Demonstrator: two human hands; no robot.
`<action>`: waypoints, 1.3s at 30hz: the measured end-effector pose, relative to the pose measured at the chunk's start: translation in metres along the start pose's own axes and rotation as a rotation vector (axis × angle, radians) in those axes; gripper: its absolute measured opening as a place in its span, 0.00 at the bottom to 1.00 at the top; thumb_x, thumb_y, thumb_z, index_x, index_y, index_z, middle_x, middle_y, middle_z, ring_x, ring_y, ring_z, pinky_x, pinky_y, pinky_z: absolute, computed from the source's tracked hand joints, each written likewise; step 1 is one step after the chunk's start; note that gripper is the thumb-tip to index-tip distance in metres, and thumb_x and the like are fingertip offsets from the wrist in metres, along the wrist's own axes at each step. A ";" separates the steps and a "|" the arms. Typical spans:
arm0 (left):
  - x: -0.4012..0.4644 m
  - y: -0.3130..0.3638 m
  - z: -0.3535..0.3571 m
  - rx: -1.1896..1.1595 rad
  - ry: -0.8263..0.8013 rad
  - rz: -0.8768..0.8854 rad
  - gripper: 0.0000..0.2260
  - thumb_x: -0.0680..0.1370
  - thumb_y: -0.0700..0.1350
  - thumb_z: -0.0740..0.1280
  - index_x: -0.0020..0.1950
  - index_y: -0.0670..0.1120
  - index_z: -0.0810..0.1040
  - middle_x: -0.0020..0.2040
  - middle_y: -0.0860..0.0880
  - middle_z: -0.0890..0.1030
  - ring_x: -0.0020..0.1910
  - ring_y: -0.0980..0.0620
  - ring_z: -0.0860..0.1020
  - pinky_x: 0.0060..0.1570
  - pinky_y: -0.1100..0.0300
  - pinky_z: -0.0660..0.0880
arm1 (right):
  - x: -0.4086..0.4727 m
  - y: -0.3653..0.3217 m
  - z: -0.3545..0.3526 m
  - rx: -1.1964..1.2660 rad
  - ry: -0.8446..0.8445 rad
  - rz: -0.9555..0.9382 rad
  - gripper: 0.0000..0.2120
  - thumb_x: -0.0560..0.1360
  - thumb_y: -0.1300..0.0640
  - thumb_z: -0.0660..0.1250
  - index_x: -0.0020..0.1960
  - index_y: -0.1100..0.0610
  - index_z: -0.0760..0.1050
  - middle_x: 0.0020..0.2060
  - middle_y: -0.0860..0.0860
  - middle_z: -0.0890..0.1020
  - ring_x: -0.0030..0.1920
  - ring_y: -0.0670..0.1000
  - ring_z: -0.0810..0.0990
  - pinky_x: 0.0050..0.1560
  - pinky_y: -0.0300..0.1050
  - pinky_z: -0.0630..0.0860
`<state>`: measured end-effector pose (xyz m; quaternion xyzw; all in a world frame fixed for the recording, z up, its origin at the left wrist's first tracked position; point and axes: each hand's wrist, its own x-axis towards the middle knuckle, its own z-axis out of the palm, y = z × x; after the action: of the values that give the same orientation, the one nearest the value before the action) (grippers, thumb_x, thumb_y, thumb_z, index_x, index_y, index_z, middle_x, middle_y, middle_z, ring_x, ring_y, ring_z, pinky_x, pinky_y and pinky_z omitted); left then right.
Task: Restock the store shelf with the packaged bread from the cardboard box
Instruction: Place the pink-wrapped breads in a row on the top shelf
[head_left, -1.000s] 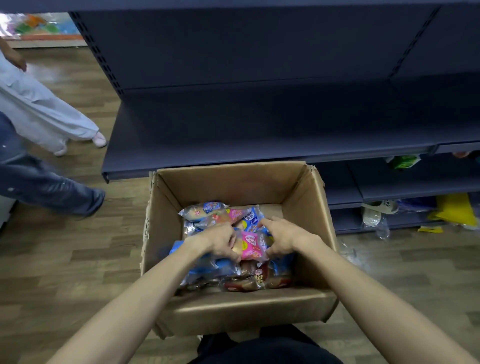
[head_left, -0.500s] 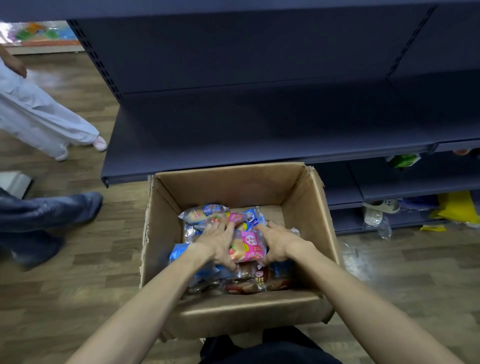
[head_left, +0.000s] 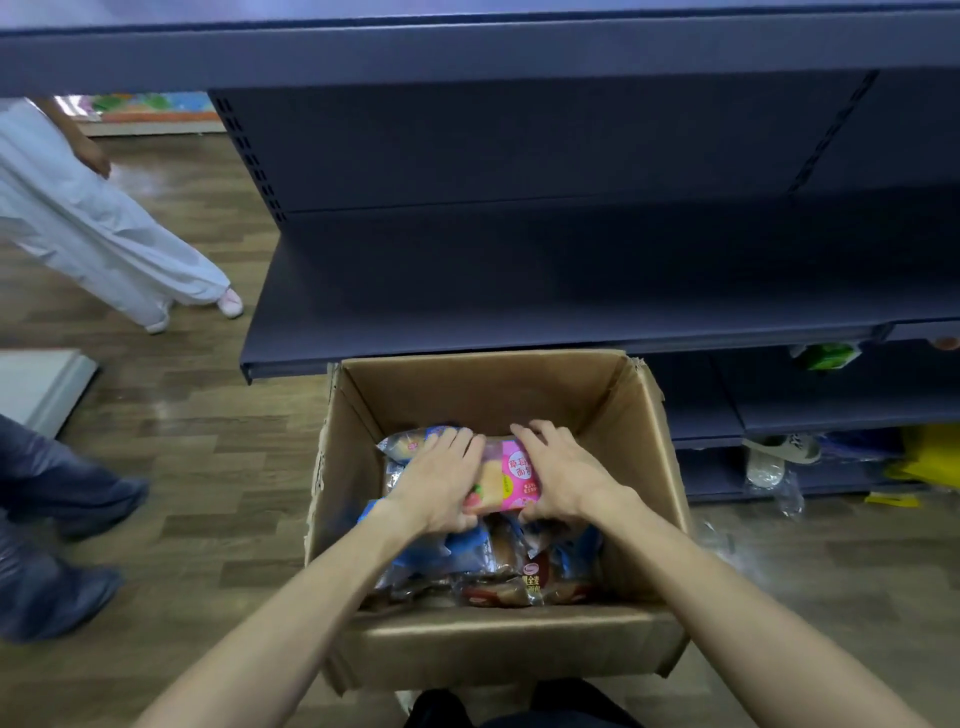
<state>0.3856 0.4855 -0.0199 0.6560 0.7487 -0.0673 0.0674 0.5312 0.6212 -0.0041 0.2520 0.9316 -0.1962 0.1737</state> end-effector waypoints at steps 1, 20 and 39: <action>-0.002 -0.003 -0.006 0.028 0.027 0.009 0.42 0.64 0.61 0.73 0.71 0.39 0.65 0.61 0.43 0.71 0.58 0.43 0.71 0.59 0.50 0.68 | 0.001 -0.004 -0.005 -0.023 0.025 -0.017 0.59 0.62 0.42 0.81 0.81 0.53 0.47 0.77 0.55 0.54 0.74 0.57 0.58 0.73 0.54 0.65; -0.024 -0.057 -0.184 0.241 0.576 0.014 0.38 0.63 0.58 0.70 0.68 0.39 0.69 0.57 0.44 0.75 0.52 0.43 0.73 0.48 0.51 0.69 | -0.010 -0.071 -0.175 -0.395 0.665 -0.337 0.37 0.60 0.40 0.72 0.63 0.58 0.70 0.54 0.54 0.74 0.50 0.56 0.71 0.52 0.53 0.74; -0.051 -0.117 -0.324 0.216 1.145 -0.001 0.32 0.69 0.57 0.75 0.65 0.40 0.73 0.59 0.41 0.76 0.57 0.40 0.76 0.58 0.48 0.73 | -0.058 -0.095 -0.351 -0.331 1.184 -0.395 0.24 0.61 0.52 0.70 0.54 0.59 0.70 0.48 0.54 0.71 0.45 0.56 0.68 0.46 0.53 0.73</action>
<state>0.2721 0.4820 0.3088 0.5907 0.6553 0.2221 -0.4152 0.4486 0.6816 0.3497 0.1114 0.9165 0.0943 -0.3724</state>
